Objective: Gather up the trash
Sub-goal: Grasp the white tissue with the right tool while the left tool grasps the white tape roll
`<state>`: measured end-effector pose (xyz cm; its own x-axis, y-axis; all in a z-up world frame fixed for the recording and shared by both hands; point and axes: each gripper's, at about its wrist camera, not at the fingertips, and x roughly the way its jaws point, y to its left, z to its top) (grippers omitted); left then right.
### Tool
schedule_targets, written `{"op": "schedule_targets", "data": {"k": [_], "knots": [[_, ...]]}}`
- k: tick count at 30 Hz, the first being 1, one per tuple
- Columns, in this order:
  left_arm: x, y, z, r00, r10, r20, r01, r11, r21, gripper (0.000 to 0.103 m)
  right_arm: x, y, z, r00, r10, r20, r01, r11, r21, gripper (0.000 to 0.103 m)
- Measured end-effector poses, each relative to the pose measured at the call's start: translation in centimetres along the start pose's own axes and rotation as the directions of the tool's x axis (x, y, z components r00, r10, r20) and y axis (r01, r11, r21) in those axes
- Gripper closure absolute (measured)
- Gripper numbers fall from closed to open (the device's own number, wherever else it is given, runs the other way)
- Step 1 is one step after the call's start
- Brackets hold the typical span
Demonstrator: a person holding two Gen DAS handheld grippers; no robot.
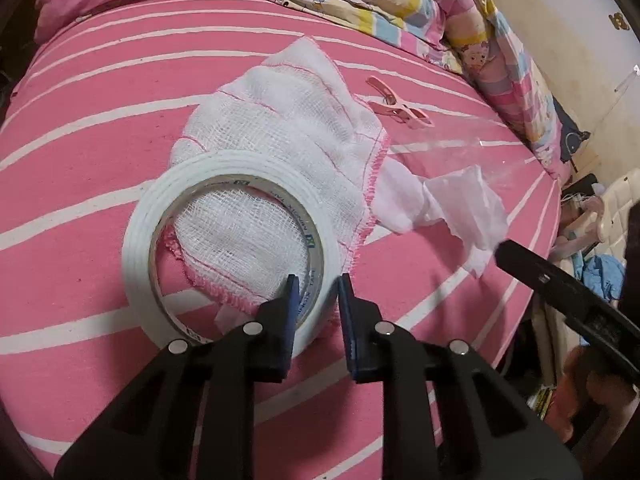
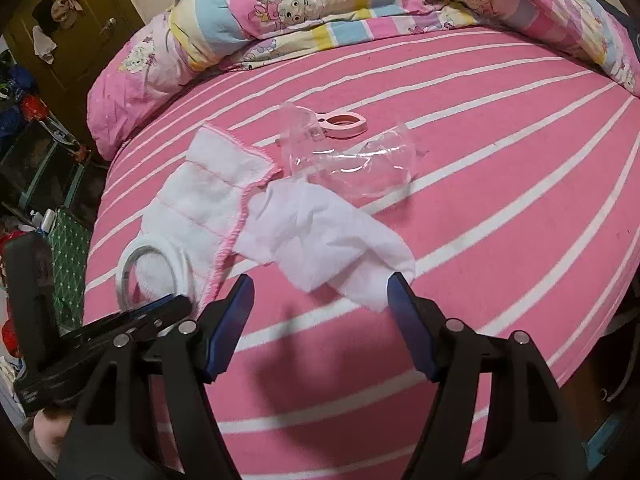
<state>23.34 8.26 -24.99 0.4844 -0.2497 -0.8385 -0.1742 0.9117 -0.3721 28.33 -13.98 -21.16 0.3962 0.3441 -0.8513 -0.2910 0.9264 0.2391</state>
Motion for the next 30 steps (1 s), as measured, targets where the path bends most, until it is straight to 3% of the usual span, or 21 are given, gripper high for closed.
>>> {"op": "schedule_targets", "data": {"k": [5, 7, 9, 11, 18, 30], "knots": [[-0.8, 0.1, -0.2, 1.000, -0.007, 0.013, 0.007, 1.000, 0.001, 0.087, 1.5, -0.2, 0.6, 1.000, -0.011, -0.022, 0.011, 1.000, -0.010, 0.045], [-1.2, 0.4, -0.3, 1.000, -0.020, 0.018, 0.020, 1.000, -0.013, 0.088, 2.1, -0.5, 0.6, 0.999, -0.010, -0.043, 0.010, 1.000, -0.006, 0.058], [-1.8, 0.5, -0.4, 0.999, -0.029, 0.026, 0.029, 0.999, -0.024, 0.088, 2.4, -0.7, 0.5, 0.998, -0.013, -0.057, 0.012, 1.000, -0.005, 0.083], [-2.3, 0.6, -0.4, 0.999, -0.035, 0.037, 0.036, 0.999, -0.033, 0.088, 2.4, -0.9, 0.4, 0.998, -0.015, -0.064, 0.014, 1.000, -0.002, 0.101], [-4.4, 0.4, -0.2, 0.996, -0.046, 0.072, 0.050, 0.998, -0.049, 0.088, 0.7, -1.2, -0.6, 0.999, 0.024, -0.040, -0.023, 0.999, 0.030, 0.102], [-10.0, -2.3, -1.4, 0.987, -0.077, 0.139, 0.080, 0.997, -0.017, 0.088, -6.5, -0.5, -2.4, 0.996, 0.073, 0.051, -0.076, 0.996, 0.046, 0.102]]}}
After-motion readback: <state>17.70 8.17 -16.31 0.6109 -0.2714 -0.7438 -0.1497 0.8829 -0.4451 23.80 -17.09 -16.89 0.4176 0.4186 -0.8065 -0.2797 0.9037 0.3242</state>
